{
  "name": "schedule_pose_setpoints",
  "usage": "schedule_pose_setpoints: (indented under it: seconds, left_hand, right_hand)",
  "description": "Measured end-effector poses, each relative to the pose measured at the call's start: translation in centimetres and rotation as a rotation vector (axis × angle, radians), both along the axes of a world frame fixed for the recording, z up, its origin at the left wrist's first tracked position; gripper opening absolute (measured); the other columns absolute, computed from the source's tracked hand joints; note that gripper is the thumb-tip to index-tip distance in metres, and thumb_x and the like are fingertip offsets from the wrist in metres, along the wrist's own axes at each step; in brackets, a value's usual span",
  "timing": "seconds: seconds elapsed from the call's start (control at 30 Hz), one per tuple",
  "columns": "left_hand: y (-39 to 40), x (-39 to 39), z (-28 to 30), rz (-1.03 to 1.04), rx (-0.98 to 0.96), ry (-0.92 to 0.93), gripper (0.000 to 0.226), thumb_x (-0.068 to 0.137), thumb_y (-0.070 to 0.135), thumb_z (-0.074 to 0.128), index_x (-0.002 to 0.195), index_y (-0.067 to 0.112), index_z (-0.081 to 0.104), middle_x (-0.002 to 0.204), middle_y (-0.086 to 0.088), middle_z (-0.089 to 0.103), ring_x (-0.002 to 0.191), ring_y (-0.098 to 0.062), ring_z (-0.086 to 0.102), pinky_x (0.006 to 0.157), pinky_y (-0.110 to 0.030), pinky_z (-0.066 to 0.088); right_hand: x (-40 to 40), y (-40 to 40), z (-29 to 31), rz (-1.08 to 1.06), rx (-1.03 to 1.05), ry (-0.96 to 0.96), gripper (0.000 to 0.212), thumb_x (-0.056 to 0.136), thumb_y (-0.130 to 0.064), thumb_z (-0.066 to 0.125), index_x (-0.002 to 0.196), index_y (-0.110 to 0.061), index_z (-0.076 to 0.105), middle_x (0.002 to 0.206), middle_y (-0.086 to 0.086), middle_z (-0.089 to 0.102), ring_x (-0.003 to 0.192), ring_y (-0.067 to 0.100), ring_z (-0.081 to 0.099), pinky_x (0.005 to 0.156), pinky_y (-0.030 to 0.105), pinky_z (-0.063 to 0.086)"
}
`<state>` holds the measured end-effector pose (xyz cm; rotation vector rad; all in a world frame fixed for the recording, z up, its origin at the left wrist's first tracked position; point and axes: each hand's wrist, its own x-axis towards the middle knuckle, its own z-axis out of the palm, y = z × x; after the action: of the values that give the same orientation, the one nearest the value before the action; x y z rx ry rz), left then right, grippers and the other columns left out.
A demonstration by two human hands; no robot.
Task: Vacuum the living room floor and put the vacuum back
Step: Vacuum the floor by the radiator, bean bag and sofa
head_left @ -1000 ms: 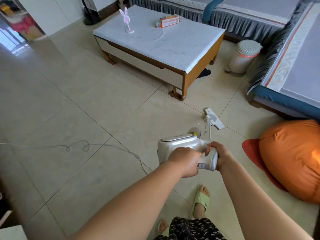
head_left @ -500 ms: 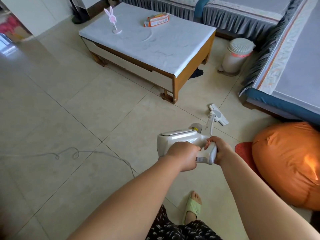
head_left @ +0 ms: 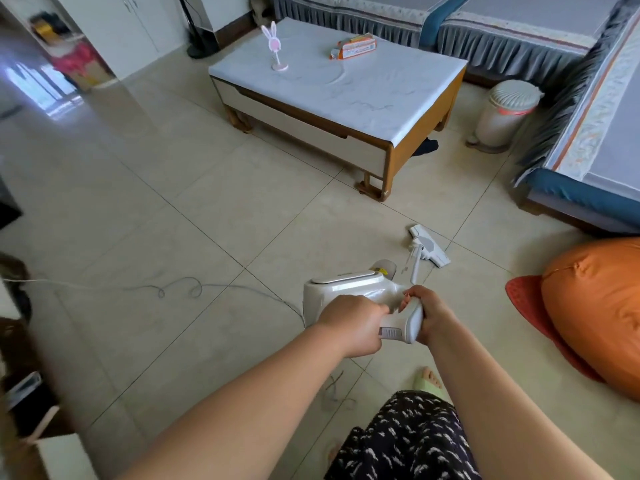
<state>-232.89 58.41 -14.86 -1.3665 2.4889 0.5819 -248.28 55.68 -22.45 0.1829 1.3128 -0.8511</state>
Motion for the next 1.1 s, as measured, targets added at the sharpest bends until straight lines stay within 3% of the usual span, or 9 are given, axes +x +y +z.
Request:
schedule_pose_setpoints:
  seconds: [0.2, 0.3, 0.5, 0.67, 0.93, 1.1]
  left_hand:
    - [4.5, 6.1, 0.4, 0.006, 0.000, -0.003, 0.012, 0.082, 0.019, 0.057, 0.092, 0.024, 0.052, 0.082, -0.002, 0.056, 0.073, -0.026, 0.051, 0.061, -0.029, 0.033]
    - [5.8, 7.8, 0.2, 0.012, -0.008, -0.003, 0.014, 0.080, 0.017, 0.057, 0.086, 0.025, 0.048, 0.085, -0.004, 0.060, 0.075, -0.027, 0.055, 0.060, -0.029, 0.033]
    - [7.0, 9.4, -0.4, 0.019, -0.028, 0.010, 0.012, 0.081, 0.017, 0.057, 0.087, 0.024, 0.049, 0.077, 0.000, 0.051, 0.070, -0.024, 0.049, 0.058, -0.029, 0.032]
    - [6.5, 7.6, -1.0, 0.004, -0.019, 0.028, 0.011, 0.082, 0.018, 0.057, 0.086, 0.023, 0.048, 0.075, -0.001, 0.047, 0.069, -0.026, 0.047, 0.060, -0.030, 0.034]
    - [4.1, 3.2, -2.7, 0.047, -0.006, 0.085, 0.016, 0.082, 0.018, 0.057, 0.098, 0.017, 0.058, 0.090, -0.008, 0.064, 0.082, -0.030, 0.060, 0.062, -0.030, 0.038]
    - [0.7, -0.5, -3.2, 0.007, 0.002, 0.101, 0.014, 0.082, 0.018, 0.057, 0.096, 0.017, 0.058, 0.086, -0.005, 0.061, 0.076, -0.028, 0.057, 0.060, -0.030, 0.038]
  right_hand:
    - [6.0, 4.5, 0.2, 0.014, 0.005, -0.007, 0.022, 0.089, -0.010, 0.049, 0.067, -0.011, 0.043, 0.042, 0.001, 0.044, 0.033, 0.012, 0.044, 0.051, 0.024, 0.041]
    - [7.7, 5.6, 0.2, 0.010, 0.009, 0.004, 0.022, 0.089, -0.011, 0.051, 0.068, -0.011, 0.044, 0.044, 0.001, 0.045, 0.034, 0.012, 0.045, 0.048, 0.024, 0.042]
    - [9.4, 6.8, -0.1, 0.005, 0.013, 0.016, 0.021, 0.089, -0.010, 0.051, 0.068, -0.011, 0.044, 0.046, 0.002, 0.045, 0.034, 0.011, 0.046, 0.042, 0.017, 0.044]
    - [7.3, 6.6, -1.0, -0.024, -0.020, 0.002, 0.023, 0.090, -0.008, 0.047, 0.067, -0.011, 0.042, 0.041, 0.001, 0.045, 0.030, 0.012, 0.046, 0.040, 0.015, 0.044]
    - [2.9, 3.3, -1.5, 0.059, -0.024, 0.046, 0.025, 0.090, -0.006, 0.044, 0.067, -0.011, 0.042, 0.038, 0.003, 0.044, 0.029, 0.012, 0.044, 0.038, 0.016, 0.043]
    - [-0.9, 0.4, -2.2, 0.034, -0.031, 0.052, 0.024, 0.091, -0.006, 0.042, 0.068, -0.011, 0.041, 0.037, 0.002, 0.043, 0.028, 0.012, 0.042, 0.037, 0.015, 0.042]
